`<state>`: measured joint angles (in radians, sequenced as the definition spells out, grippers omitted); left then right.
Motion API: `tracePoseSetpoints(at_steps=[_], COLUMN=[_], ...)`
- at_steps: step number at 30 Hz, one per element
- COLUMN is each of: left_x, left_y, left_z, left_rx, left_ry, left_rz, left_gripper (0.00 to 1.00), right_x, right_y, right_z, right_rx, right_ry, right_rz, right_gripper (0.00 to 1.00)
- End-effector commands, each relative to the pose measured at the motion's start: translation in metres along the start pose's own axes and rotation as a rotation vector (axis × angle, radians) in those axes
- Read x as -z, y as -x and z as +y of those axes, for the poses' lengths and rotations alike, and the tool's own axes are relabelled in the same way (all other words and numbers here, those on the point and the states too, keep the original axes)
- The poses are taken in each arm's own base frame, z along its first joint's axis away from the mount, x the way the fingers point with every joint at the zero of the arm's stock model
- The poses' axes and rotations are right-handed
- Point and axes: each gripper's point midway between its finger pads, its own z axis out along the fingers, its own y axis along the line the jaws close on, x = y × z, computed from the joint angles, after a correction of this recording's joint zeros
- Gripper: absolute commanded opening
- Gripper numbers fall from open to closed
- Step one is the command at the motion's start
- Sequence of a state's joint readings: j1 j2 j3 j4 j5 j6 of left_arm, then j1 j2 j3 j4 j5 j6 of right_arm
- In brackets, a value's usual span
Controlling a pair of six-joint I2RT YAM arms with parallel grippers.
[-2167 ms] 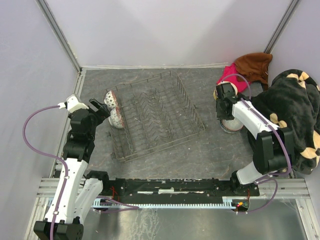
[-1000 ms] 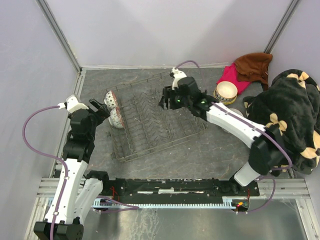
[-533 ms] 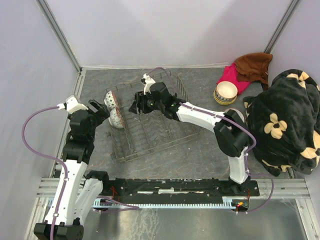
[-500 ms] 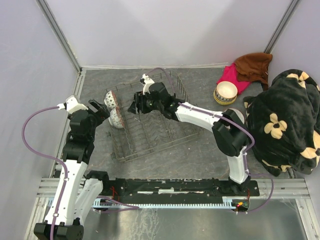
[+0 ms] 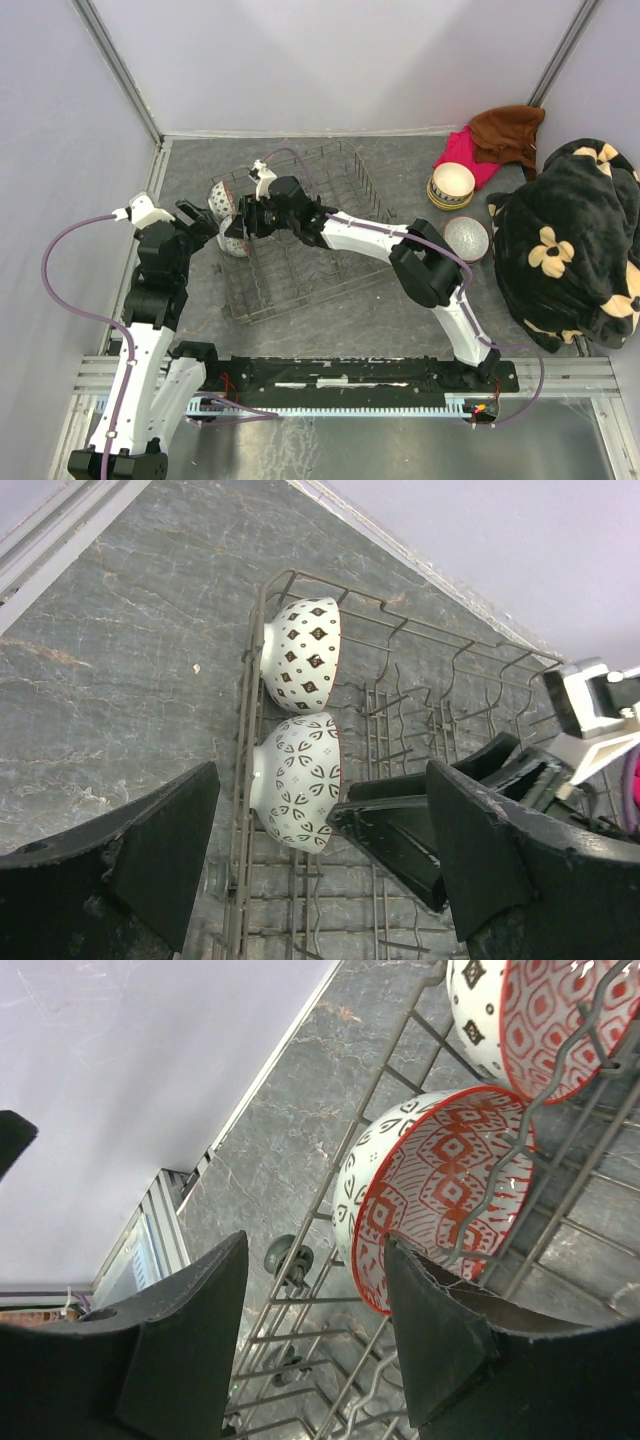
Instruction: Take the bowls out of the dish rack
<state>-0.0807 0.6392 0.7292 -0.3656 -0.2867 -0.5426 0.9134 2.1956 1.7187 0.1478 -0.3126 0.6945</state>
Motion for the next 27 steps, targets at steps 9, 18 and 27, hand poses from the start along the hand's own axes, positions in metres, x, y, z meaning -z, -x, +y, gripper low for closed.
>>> tracePoseSetpoints(at_steps=[9, 18, 27], left_x=[0.004, 0.003, 0.005], left_y=[0.007, 0.004, 0.005], left_z=[-0.001, 0.002, 0.002], left_rx=[0.013, 0.011, 0.010], left_ry=[-0.001, 0.005, 0.006], left_rz=[-0.026, -0.022, -0.025], left_gripper=[0.90, 0.90, 0.90], right_x=[-0.029, -0.036, -0.034], right_y=[-0.003, -0.007, -0.002], right_z=[0.016, 0.015, 0.019], right_rx=[-0.045, -0.076, -0.069], right_ry=[0.119, 0.150, 0.155], right_rz=[-0.028, -0.033, -0.046], right_gripper=[0.55, 0.30, 0.09])
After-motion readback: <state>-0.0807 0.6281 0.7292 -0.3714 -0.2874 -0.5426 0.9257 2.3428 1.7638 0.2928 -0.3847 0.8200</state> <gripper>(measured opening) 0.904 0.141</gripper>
